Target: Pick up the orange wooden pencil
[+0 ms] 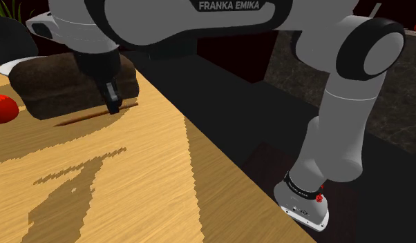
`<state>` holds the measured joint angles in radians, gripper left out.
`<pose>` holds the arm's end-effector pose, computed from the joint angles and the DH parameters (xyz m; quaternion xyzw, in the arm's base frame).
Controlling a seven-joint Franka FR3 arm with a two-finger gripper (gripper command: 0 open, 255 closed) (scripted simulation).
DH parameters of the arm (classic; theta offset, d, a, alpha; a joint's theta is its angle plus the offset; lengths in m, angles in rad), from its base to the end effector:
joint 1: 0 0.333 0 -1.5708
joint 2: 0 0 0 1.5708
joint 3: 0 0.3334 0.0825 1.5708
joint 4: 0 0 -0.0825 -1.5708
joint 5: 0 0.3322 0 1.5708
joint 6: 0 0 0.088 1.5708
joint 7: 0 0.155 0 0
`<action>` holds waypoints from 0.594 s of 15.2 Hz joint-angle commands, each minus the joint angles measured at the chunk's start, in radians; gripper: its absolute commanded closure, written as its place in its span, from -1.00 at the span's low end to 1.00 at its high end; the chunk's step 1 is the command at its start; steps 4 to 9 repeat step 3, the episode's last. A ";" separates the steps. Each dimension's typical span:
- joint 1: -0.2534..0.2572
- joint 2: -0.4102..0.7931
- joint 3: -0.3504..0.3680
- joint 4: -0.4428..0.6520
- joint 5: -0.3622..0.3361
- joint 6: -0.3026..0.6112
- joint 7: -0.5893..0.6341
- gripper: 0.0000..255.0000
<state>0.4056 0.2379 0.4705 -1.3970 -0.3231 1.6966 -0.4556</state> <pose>0.4350 0.4013 0.5653 0.7778 0.6177 0.0643 0.0963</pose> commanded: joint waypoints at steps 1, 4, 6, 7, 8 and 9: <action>0.006 0.008 0.001 0.039 -0.003 -0.032 -0.004 1.00; 0.006 0.009 0.001 0.042 -0.003 -0.034 -0.005 1.00; 0.006 0.009 0.001 0.042 -0.003 -0.034 -0.005 1.00; 0.006 0.009 0.001 0.042 -0.003 -0.034 -0.005 1.00; 0.006 0.009 0.001 0.042 -0.003 -0.034 -0.005 1.00; 0.006 0.009 0.001 0.042 -0.003 -0.034 -0.005 1.00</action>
